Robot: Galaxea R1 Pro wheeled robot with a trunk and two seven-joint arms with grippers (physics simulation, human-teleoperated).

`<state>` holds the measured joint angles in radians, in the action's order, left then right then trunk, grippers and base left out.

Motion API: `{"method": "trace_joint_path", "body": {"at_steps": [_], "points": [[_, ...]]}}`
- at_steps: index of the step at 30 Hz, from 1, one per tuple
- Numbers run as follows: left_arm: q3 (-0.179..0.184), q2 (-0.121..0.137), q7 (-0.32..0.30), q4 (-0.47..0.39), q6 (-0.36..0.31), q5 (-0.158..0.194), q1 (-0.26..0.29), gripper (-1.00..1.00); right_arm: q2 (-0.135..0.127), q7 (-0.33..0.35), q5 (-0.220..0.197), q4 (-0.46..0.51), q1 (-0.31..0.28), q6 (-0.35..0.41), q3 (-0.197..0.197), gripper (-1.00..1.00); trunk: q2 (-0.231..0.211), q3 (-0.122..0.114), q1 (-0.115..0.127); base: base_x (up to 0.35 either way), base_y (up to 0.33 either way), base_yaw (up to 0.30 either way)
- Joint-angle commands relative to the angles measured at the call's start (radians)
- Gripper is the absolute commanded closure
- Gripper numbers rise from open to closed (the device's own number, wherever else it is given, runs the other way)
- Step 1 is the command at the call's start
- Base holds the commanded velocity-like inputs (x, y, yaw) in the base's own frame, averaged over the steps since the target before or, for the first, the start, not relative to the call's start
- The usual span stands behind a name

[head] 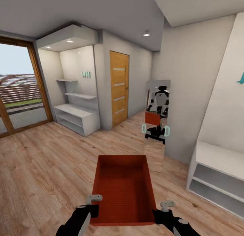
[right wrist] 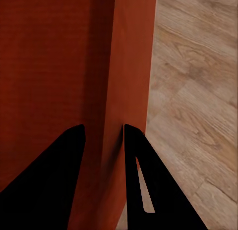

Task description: Move the two storage containers from the living room to the garage. In the garage, place one container on the floor and stack the other container on top of it (either order is fine).

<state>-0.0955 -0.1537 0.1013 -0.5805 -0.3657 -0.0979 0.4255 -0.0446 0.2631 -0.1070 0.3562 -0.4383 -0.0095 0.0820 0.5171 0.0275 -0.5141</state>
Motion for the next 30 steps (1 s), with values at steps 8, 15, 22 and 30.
{"method": "trace_joint_path", "body": {"at_steps": [8, 15, 22, 30], "points": [[-0.067, -0.001, 0.003, -0.005, -0.007, -0.036, 0.002, 1.0, -0.001, 0.002, -0.013, 0.0, 0.0, -0.001, 0.005, 1.0, 0.002, 0.002, -0.001, 0.328, 0.0, 0.002], [-0.067, -0.002, 0.003, -0.005, -0.007, -0.036, 0.002, 1.0, -0.001, 0.002, -0.013, 0.0, 0.0, -0.001, 0.005, 1.0, 0.002, 0.002, -0.001, 0.328, 0.0, 0.0], [-0.067, -0.003, 0.003, -0.004, -0.007, -0.036, 0.001, 1.0, -0.001, 0.002, -0.013, 0.0, 0.0, -0.001, 0.005, 1.0, 0.002, 0.002, -0.001, 0.327, 0.0, 0.0], [-0.067, -0.003, 0.003, -0.004, -0.007, -0.036, 0.001, 1.0, -0.001, 0.002, -0.013, 0.0, 0.0, -0.001, 0.005, 1.0, 0.002, 0.002, -0.001, 0.327, 0.0, 0.154]]}}
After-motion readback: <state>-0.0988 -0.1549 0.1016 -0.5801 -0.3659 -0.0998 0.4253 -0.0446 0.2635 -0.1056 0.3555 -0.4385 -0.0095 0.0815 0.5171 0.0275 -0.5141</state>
